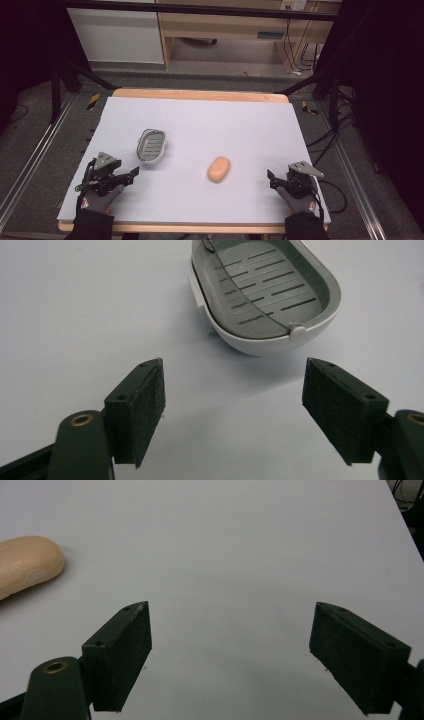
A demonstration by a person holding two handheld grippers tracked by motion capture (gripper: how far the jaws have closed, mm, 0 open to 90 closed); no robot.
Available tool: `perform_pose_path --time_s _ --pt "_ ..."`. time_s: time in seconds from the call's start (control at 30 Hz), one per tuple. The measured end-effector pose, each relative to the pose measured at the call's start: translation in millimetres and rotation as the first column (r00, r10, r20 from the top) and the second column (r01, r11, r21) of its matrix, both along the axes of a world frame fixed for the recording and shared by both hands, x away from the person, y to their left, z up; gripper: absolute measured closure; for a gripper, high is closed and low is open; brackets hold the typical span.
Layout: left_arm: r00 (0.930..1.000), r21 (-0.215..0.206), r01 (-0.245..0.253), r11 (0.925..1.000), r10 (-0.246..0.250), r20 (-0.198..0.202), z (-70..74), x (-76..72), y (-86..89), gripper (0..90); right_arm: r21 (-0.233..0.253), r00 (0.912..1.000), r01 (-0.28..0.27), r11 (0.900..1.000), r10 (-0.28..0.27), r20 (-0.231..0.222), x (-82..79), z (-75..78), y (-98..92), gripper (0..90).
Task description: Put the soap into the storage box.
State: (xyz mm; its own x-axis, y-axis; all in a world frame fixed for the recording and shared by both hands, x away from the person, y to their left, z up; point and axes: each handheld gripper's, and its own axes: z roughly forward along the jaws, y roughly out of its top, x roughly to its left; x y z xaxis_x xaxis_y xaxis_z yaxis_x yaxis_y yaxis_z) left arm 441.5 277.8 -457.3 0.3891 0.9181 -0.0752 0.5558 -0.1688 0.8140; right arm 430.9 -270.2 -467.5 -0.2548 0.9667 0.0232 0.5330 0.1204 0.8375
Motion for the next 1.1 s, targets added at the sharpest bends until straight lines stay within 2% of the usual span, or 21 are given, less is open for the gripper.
perform_pose_path --time_s 0.13,0.2,0.33,0.63,0.87,1.1 --pt "0.9999 0.005 0.014 0.9999 -0.014 0.008 2.6 -1.8 -1.8 25.6 0.001 0.9999 0.005 1.0 -0.005 0.012 -0.7 -1.1 -1.4 16.8" --pt "0.9998 0.001 0.017 0.9999 -0.017 0.008 2.5 -2.2 -4.1 25.7 -0.014 0.9998 0.016 1.0 -0.015 0.016 -1.1 -2.7 -2.3 16.6" --pt "0.9996 0.001 0.028 0.9996 -0.028 0.004 2.2 -4.6 -8.9 26.4 -0.021 0.9999 0.012 1.0 -0.012 0.001 -2.4 -5.2 -3.6 16.6" --pt "0.9982 0.019 0.06 0.998 -0.06 0.009 4.4 -8.5 -21.2 27.6 -0.023 0.9999 -0.009 1.0 0.009 0.012 -4.1 -6.6 -2.5 15.3" --pt "0.9975 0.017 0.07 0.9974 -0.07 -0.003 3.7 -10.0 -25.9 27.6 -0.028 0.9999 -0.004 1.0 0.004 0.015 -4.7 -7.0 -2.4 14.8" --pt "0.9965 0.006 0.084 0.9965 -0.084 -0.005 3.6 -11.3 -30.2 27.4 -0.033 0.9994 -0.021 0.999 0.022 0.027 -6.8 -5.9 0.2 14.1"
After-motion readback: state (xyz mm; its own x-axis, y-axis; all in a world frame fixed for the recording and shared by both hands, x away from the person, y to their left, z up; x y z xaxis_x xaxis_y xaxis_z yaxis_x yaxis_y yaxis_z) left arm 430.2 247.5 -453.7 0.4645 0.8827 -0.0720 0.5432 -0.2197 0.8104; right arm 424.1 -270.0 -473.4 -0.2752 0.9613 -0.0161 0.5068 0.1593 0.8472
